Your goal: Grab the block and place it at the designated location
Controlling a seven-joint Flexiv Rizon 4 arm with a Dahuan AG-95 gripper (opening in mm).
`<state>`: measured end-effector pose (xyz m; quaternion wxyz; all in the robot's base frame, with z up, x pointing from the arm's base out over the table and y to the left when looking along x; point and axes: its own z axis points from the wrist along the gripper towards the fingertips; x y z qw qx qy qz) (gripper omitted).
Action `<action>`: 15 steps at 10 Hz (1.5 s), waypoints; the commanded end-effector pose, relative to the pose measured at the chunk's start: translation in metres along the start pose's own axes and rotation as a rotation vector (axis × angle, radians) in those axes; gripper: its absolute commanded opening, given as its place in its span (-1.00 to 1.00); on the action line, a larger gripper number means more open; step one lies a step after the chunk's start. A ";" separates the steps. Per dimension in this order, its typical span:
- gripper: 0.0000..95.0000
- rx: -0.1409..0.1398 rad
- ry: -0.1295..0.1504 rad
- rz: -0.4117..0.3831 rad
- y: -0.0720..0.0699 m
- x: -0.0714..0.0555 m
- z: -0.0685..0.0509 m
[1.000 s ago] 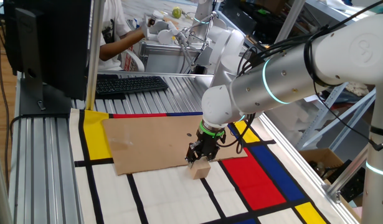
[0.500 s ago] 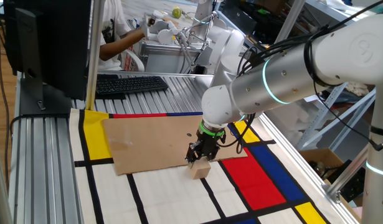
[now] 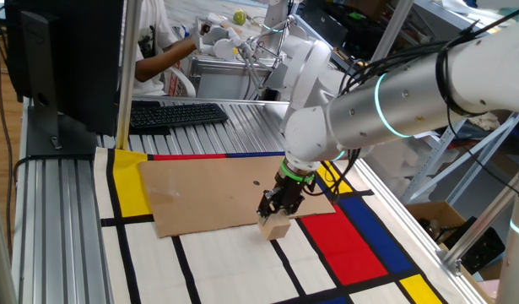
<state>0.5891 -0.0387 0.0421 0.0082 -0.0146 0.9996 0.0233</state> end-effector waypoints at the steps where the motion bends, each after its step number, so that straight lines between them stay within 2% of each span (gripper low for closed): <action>1: -1.00 0.011 -0.007 0.004 -0.001 0.001 -0.002; 5: -1.00 0.028 -0.013 0.006 0.003 0.000 -0.010; 8: -1.00 0.026 -0.010 0.001 0.000 -0.004 -0.017; 9: -1.00 0.024 -0.004 0.000 0.000 -0.005 -0.018; 15: -1.00 0.031 -0.011 0.008 0.000 -0.008 -0.020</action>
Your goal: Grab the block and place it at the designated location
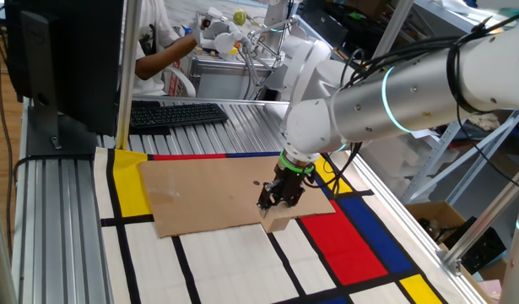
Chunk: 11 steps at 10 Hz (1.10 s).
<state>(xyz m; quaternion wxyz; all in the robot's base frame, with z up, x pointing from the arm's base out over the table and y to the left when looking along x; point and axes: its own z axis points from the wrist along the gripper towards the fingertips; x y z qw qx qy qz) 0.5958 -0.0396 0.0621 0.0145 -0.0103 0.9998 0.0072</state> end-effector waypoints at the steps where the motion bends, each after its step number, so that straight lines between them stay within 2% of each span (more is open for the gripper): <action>1: -1.00 -0.003 0.002 -0.003 -0.001 -0.010 -0.002; 3: -1.00 0.004 0.006 -0.010 -0.004 -0.031 -0.006; 4: -1.00 0.001 0.006 -0.012 -0.007 -0.050 -0.007; 5: -1.00 0.004 0.004 -0.015 -0.007 -0.057 -0.007; 8: -1.00 0.006 -0.002 -0.012 -0.013 -0.096 0.000; 11: -1.00 0.008 -0.007 -0.015 -0.023 -0.125 0.006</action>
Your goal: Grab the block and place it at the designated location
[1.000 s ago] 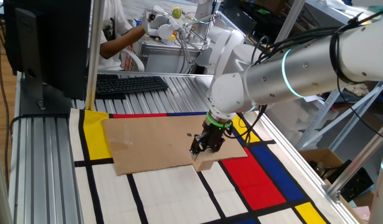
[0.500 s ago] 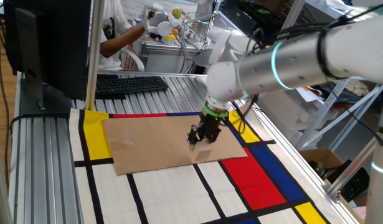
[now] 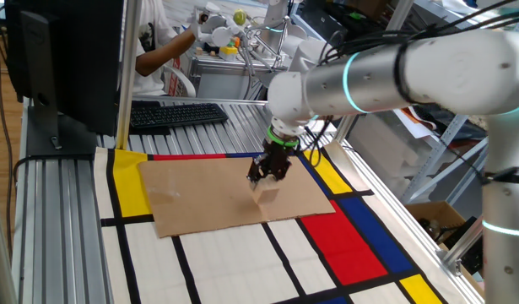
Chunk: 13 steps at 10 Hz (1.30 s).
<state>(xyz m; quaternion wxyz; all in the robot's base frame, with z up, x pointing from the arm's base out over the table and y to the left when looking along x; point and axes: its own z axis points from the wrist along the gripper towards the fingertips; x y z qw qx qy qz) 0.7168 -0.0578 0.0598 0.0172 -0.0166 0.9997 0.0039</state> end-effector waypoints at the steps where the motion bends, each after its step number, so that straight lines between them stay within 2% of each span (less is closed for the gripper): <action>1: -1.00 -0.001 -0.005 -0.005 -0.008 -0.014 0.002; 3: -1.00 0.000 -0.007 -0.011 -0.018 -0.033 0.006; 5: -1.00 0.000 -0.011 -0.015 -0.025 -0.045 0.010; 11: -1.00 0.005 -0.026 -0.005 -0.031 -0.061 0.018; 13: -1.00 0.007 -0.029 0.017 -0.030 -0.063 0.019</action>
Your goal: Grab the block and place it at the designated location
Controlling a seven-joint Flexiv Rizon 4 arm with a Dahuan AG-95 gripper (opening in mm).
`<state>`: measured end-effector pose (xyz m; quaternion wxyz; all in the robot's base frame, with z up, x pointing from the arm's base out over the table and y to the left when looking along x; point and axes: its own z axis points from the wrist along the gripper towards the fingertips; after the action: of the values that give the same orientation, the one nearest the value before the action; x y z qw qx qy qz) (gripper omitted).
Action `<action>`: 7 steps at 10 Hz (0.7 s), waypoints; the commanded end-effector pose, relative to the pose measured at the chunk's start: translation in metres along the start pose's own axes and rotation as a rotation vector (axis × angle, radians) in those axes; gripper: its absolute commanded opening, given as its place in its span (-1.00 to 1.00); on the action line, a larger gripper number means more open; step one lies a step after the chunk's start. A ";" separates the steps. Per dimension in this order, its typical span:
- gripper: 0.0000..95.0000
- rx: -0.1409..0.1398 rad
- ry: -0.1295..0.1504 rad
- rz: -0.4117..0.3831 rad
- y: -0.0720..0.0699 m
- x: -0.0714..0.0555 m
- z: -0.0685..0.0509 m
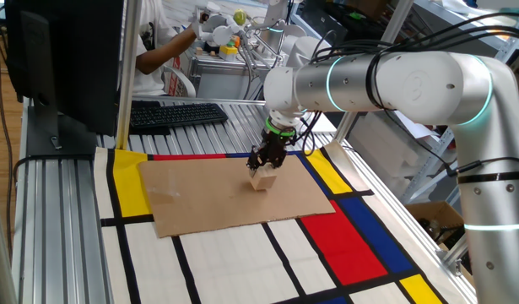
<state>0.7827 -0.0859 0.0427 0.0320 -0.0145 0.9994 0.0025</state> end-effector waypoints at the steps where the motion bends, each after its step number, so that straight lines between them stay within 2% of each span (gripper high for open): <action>1: -1.00 0.005 0.001 0.018 0.000 0.001 0.001; 7: -1.00 0.006 0.010 0.067 0.000 0.000 0.003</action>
<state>0.7838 -0.0852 0.0380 0.0275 0.0194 0.9994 0.0002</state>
